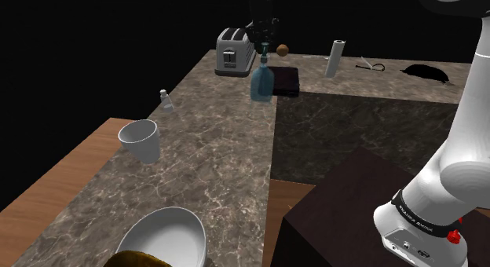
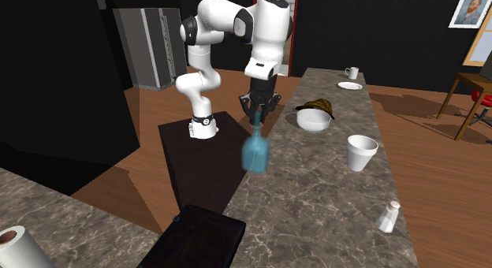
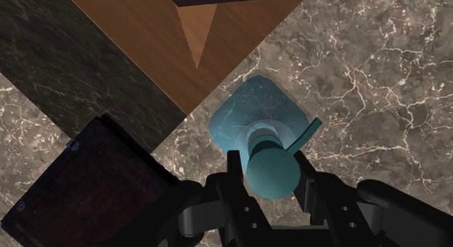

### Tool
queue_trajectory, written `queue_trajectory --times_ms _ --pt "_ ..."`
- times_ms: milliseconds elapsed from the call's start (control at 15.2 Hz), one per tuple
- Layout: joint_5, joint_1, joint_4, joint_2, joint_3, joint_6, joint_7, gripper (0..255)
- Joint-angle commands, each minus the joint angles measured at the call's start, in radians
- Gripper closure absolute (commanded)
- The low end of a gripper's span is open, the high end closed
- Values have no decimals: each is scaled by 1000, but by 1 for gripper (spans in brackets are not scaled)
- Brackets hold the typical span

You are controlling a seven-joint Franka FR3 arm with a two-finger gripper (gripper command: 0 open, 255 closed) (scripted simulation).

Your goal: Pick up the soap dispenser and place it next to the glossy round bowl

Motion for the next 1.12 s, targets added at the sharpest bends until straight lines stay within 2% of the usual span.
queue_trajectory --times_ms 0,396,1056 --pt "0 0 33 4 0 -29 -2 255" --pt "-1 1 139 26 0 -112 -6 255" --pt "7 123 79 -104 71 -192 183 255"
